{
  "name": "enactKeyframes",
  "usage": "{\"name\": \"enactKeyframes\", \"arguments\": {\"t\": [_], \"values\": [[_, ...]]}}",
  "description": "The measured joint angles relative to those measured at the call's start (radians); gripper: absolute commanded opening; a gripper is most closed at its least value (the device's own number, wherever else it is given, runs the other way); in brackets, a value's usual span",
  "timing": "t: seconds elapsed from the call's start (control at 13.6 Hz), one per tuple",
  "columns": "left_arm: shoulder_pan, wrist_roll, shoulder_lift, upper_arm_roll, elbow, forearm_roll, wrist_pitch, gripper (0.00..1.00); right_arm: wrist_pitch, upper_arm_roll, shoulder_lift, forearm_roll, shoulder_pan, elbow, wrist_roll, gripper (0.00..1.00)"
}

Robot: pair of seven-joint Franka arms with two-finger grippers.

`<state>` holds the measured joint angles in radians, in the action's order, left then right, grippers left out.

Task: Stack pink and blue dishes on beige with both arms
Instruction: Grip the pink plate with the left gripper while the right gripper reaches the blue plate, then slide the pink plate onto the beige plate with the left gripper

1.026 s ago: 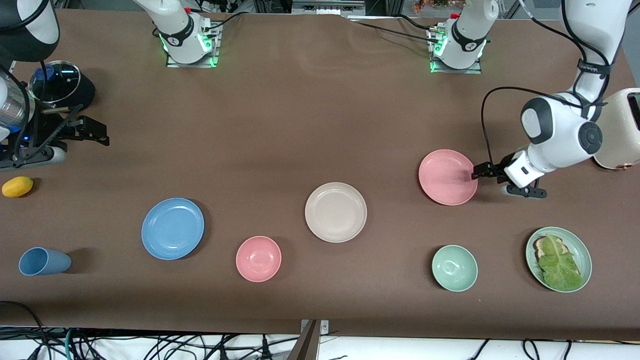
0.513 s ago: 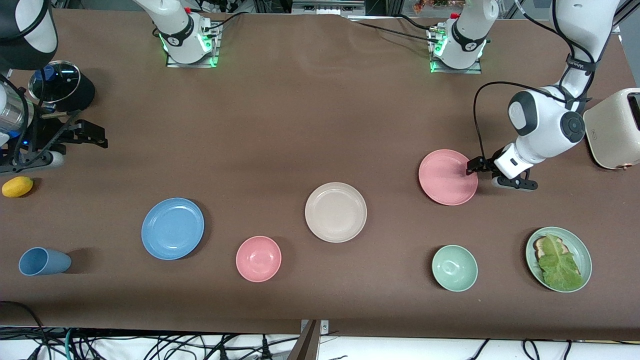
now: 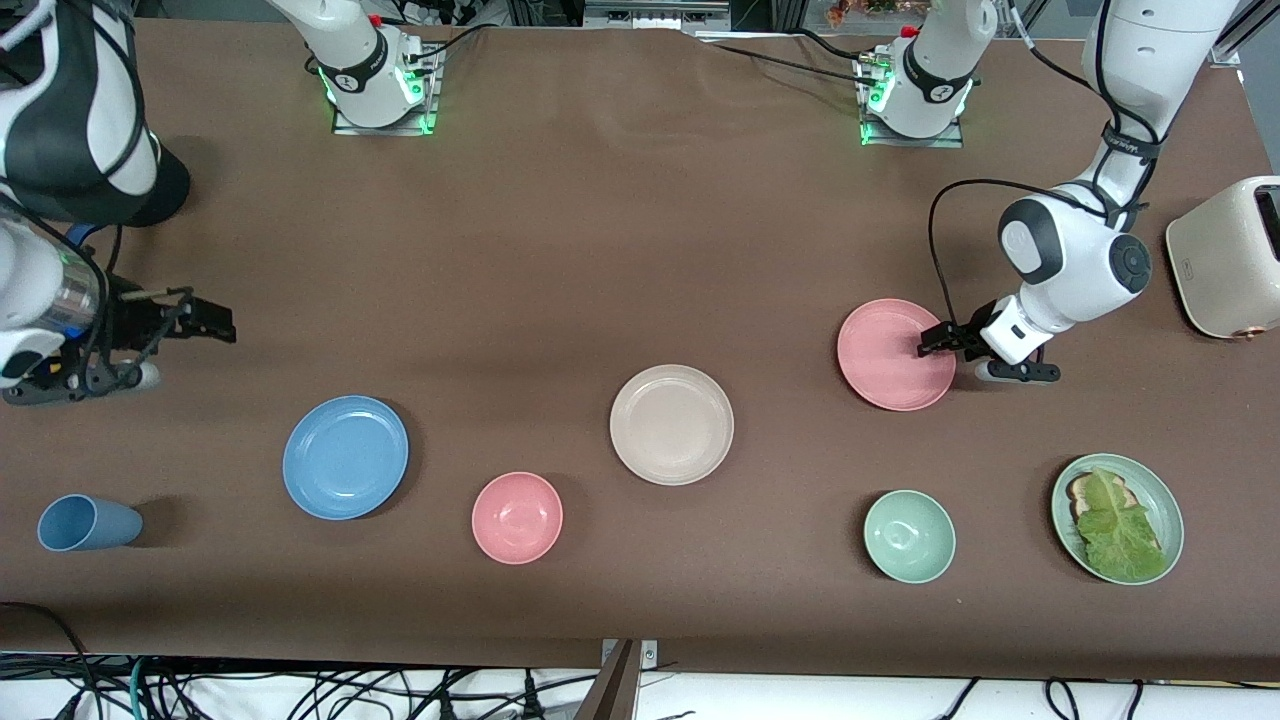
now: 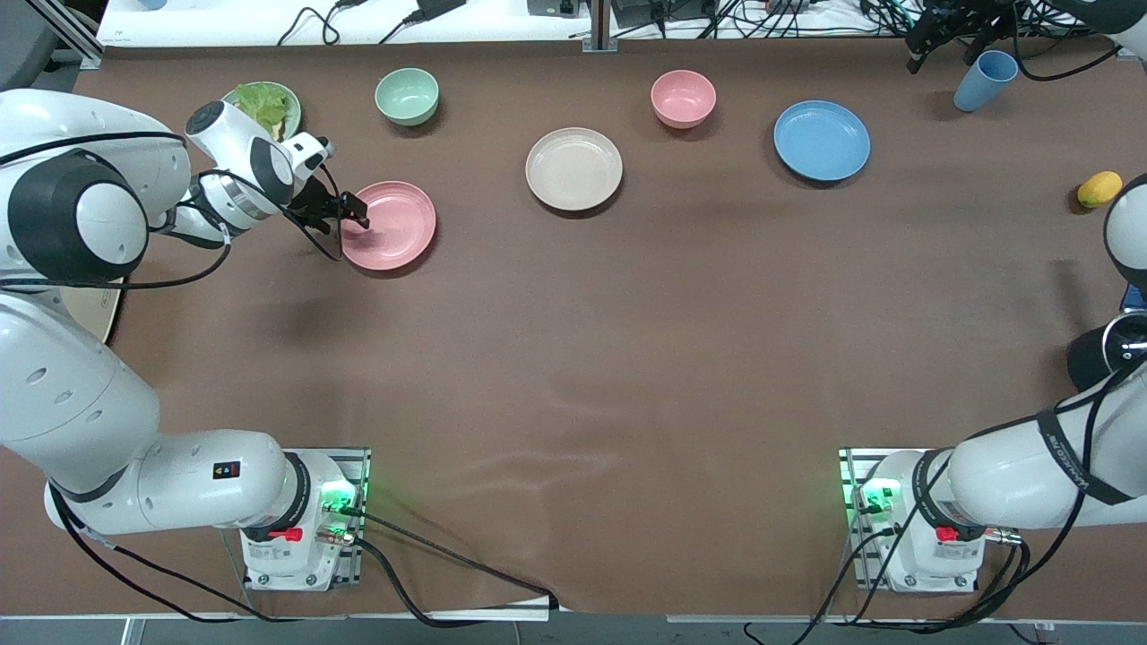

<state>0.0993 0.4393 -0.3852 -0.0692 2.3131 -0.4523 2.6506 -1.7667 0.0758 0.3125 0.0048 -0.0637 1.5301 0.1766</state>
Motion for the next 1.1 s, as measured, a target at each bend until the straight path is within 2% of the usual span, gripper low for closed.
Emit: {"name": "enactKeyframes", "arguments": {"t": [0.07,0.15,0.88,1.1], "values": [[-0.003,0.021,-0.006,0.0,-0.001,-0.001,0.008,0.15,-0.027,0.0,0.016,0.0,0.001,0.0,0.0,1.0],[-0.006,0.041,-0.008,0.0,-0.003,-0.001,0.012,0.0,-0.049,0.0,0.031,0.0,0.001,0.0,0.0,1.0],[-0.004,0.061,0.014,0.002,-0.056,-0.002,-0.062,0.0,-0.34,-0.014,0.248,0.002,0.026,0.002,0.0,1.0],[-0.004,0.049,0.032,0.003,-0.121,-0.005,-0.191,0.0,-0.439,-0.014,0.32,0.006,0.026,0.004,0.0,1.0]]}}
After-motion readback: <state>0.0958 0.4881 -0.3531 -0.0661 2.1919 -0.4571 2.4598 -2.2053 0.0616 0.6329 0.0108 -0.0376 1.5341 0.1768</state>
